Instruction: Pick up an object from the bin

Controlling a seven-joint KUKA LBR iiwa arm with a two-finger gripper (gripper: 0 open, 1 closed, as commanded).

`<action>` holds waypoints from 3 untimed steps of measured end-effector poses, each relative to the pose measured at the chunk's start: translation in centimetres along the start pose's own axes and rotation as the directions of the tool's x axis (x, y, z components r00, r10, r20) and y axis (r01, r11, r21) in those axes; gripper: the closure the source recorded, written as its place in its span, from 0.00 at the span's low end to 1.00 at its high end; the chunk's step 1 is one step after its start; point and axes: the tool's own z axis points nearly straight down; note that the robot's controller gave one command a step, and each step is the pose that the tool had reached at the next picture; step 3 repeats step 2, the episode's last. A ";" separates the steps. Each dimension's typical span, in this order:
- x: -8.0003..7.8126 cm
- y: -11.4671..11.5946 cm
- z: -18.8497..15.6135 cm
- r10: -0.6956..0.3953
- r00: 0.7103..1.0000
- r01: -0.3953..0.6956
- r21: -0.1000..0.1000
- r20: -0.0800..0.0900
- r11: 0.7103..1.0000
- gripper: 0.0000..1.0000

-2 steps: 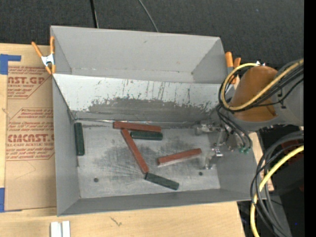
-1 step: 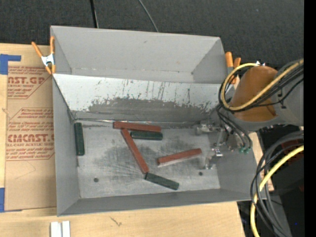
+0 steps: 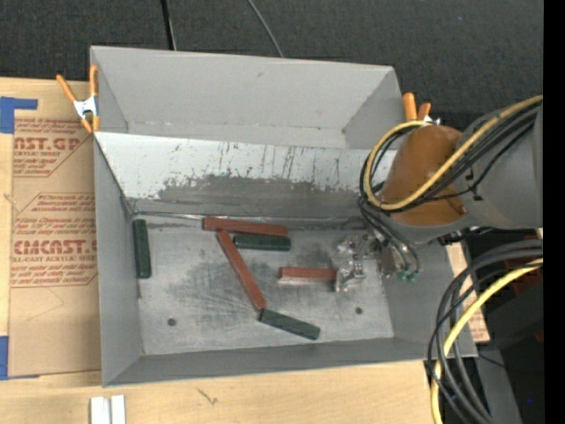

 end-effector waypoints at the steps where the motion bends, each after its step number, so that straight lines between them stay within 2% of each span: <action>1: 0.0 0.0 0.0 0.000 1.000 0.000 0.000 0.001 1.000 1.00; 2: -1.9 -2.0 -14.8 0.051 0.999 -0.051 0.002 0.008 0.999 1.00; 3: -1.9 -2.0 -14.8 0.051 0.999 -0.051 0.002 0.008 0.999 1.00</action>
Offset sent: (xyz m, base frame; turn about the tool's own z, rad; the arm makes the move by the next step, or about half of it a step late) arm 0.0187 -0.0216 0.1478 0.0529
